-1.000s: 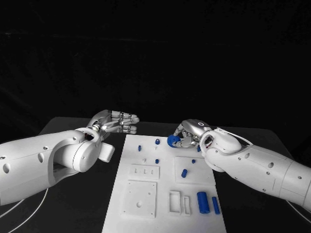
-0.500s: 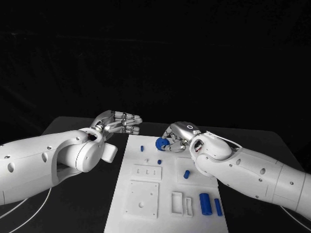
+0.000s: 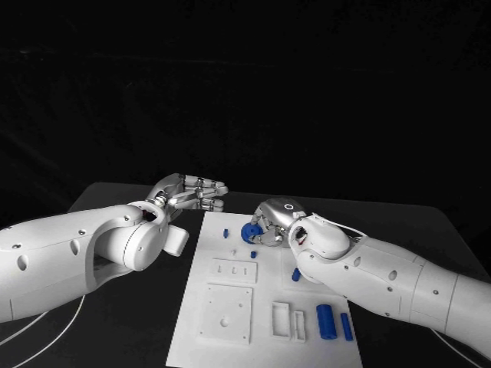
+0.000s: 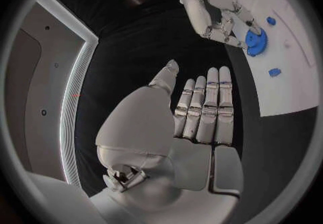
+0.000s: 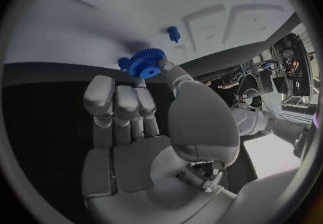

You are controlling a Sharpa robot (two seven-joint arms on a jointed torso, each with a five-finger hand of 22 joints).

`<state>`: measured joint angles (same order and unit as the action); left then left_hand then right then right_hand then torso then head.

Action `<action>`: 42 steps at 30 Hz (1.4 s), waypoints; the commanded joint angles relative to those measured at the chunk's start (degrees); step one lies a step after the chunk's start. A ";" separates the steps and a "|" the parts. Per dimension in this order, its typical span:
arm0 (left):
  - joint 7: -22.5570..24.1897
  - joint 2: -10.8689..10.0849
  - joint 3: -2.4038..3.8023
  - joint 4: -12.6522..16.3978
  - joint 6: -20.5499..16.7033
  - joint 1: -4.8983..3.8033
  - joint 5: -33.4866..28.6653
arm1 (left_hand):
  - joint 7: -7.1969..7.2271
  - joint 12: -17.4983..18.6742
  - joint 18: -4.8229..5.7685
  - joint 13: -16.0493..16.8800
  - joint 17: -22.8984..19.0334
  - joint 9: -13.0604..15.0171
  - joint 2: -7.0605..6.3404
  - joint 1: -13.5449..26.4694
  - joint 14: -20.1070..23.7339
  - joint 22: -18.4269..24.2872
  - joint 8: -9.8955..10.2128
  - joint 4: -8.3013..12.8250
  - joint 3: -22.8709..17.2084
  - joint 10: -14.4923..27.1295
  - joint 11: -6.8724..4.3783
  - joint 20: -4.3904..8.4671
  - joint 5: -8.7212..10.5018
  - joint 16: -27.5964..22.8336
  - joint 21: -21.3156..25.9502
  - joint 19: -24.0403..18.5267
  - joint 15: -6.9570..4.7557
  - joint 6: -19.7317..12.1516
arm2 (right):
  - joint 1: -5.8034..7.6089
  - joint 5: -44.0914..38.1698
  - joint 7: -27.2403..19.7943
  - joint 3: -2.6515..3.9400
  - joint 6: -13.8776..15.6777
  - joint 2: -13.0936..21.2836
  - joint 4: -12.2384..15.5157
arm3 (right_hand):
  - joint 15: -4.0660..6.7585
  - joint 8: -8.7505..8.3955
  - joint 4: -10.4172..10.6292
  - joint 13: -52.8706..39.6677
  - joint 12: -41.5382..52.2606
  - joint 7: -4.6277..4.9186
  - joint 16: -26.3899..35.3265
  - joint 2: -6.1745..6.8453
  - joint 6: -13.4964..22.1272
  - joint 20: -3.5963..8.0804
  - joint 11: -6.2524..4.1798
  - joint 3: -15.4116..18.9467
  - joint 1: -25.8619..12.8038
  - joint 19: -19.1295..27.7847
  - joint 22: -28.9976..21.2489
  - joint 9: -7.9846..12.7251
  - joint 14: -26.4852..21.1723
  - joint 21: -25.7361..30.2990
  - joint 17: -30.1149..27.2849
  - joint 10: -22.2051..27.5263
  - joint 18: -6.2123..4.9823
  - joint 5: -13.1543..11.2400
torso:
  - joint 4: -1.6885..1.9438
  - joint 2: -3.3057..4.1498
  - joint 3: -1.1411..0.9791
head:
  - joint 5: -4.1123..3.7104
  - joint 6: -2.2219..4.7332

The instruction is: Assemble the parts on the task board

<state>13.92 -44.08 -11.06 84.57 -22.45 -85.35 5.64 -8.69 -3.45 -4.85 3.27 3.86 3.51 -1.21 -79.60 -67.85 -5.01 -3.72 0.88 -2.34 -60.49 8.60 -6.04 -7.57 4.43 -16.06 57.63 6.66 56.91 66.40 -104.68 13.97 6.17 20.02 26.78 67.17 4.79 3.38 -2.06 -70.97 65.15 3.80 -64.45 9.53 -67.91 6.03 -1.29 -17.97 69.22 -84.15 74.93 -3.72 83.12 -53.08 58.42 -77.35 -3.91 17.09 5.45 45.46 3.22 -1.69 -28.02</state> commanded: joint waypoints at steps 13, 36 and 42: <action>0.21 0.43 0.13 -0.06 0.83 -0.10 0.15 | -0.26 -0.01 0.28 0.05 0.05 0.09 -0.69 0.05 0.32 0.09 -0.08 -0.17 -0.19 0.35 -0.07 0.13 0.14 -0.32 -0.17 -0.37 0.09 -0.11 | -0.03 -2.52 2.05 -0.32 1.77 -1.76 -2.61 | 0.35 0.16 0.18 0.12 -0.43 -0.31 0.28 -0.21 -0.47 0.34 -0.14 -0.84 0.25 -2.52 6.43 0.06 -0.04 0.02 -0.23 0.15 0.50 -0.25 | -0.10 -0.01 0.01 | 0.30 0.19; 0.14 0.47 0.16 -0.07 0.92 -0.12 0.15 | -0.26 -0.01 0.28 0.05 0.05 0.09 -0.69 0.05 0.32 0.09 -0.08 -0.17 -0.19 0.35 -0.07 0.13 0.14 -0.32 -0.17 -0.37 0.09 -0.11 | -0.04 -1.17 1.54 -0.70 -0.13 -2.66 -3.88 | 0.00 0.19 3.68 1.36 -1.65 0.84 1.20 0.74 3.71 0.03 0.53 4.85 0.24 -2.48 6.29 0.15 -0.21 1.15 -0.75 1.12 0.06 -2.22 | -0.09 -0.05 -0.02 | 0.79 0.00; 0.14 0.46 0.16 -0.07 0.91 -0.12 0.15 | -0.26 -0.01 0.28 0.05 0.05 0.09 -0.69 0.05 0.32 0.09 -0.08 -0.17 -0.19 0.35 -0.07 0.13 0.14 -0.32 -0.17 -0.37 0.09 -0.11 | -0.04 -0.41 1.59 -0.71 0.57 -2.67 -4.05 | -0.13 0.21 7.00 1.71 -1.90 1.24 1.38 1.04 5.69 -0.16 0.71 8.85 0.63 -2.54 6.27 0.12 -0.25 1.46 -0.60 1.44 -0.20 -2.38 | -0.10 -0.03 -0.07 | 0.74 0.06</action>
<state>13.81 -43.69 -10.97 84.39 -22.31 -85.35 5.64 -8.69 -3.45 -4.85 3.27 3.86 3.51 -1.21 -79.60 -67.85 -5.02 -3.72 0.88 -2.34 -60.49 8.60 -6.04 -7.57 4.43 -16.06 57.63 6.66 56.91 66.37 -105.56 15.40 5.48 20.73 24.12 63.14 4.77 3.64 4.76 -69.30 63.53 5.17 -63.34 10.12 -62.60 6.03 -0.62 -9.26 69.69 -84.15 74.93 -3.65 83.11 -51.90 57.70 -76.35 -3.91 14.84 5.35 45.41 3.19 -0.90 -27.97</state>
